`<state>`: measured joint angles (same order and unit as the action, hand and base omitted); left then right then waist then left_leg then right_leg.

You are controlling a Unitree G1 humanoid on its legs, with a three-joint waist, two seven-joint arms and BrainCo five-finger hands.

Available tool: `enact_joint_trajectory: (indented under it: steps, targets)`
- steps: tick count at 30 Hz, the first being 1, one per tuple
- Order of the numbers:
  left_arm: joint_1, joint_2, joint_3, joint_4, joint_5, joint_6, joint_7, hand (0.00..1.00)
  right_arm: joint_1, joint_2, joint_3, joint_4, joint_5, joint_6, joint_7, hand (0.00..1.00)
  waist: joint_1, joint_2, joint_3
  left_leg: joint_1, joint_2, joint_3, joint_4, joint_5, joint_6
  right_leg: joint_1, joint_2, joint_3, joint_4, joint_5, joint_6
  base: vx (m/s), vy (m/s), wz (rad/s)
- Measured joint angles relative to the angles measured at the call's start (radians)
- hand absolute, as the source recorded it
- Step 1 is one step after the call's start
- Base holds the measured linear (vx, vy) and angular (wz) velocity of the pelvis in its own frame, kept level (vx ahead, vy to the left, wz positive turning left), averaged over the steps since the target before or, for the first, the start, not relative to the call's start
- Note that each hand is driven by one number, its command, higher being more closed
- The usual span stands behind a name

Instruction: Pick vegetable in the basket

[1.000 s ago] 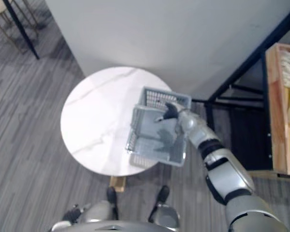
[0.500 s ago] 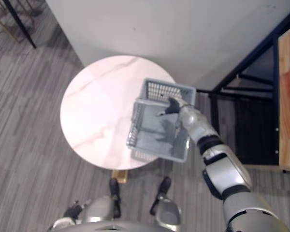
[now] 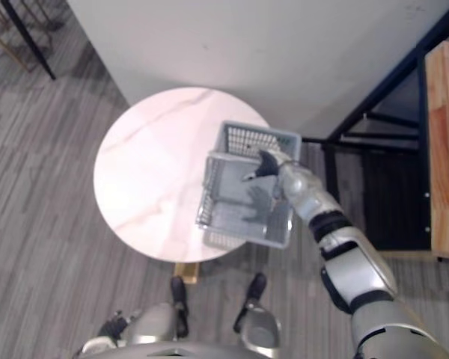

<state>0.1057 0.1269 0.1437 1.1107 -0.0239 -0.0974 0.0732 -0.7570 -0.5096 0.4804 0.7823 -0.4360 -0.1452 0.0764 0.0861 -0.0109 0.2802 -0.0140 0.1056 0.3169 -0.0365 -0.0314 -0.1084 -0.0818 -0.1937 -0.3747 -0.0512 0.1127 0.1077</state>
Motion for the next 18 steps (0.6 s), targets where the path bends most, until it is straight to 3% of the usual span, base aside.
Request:
enact_joint_trajectory:
  steps: [1, 13, 18]
  targets:
    - [0.000, 0.000, 0.000, 0.000, 0.000, 0.000, 0.000, 0.00, 0.005, -0.001, 0.002, -0.007, 0.000, -0.001, 0.001, 1.00, 0.000, 0.000, 0.000, 0.000, 0.000, 0.000, 0.001, 0.000, 0.000, 0.000, 0.000, 0.001, 0.000, 0.000, 0.000, 0.00, 0.000, 0.00]
    - [0.000, 0.003, 0.001, -0.007, 0.010, 0.002, 0.000, 0.00, 0.053, 0.000, 0.047, -0.059, 0.000, -0.016, 0.020, 1.00, 0.002, -0.011, -0.002, 0.003, 0.001, 0.003, 0.003, 0.000, 0.000, 0.002, 0.000, 0.005, 0.000, 0.004, -0.002, 0.00, 0.000, 0.00]
    - [0.000, 0.009, 0.000, -0.006, 0.019, 0.003, 0.001, 0.00, 0.068, 0.039, 0.077, -0.019, -0.030, -0.016, 0.020, 1.00, 0.004, -0.026, -0.010, 0.004, 0.001, 0.005, 0.004, 0.000, 0.000, 0.002, 0.001, 0.006, 0.000, 0.006, -0.004, 0.00, 0.000, 0.00]
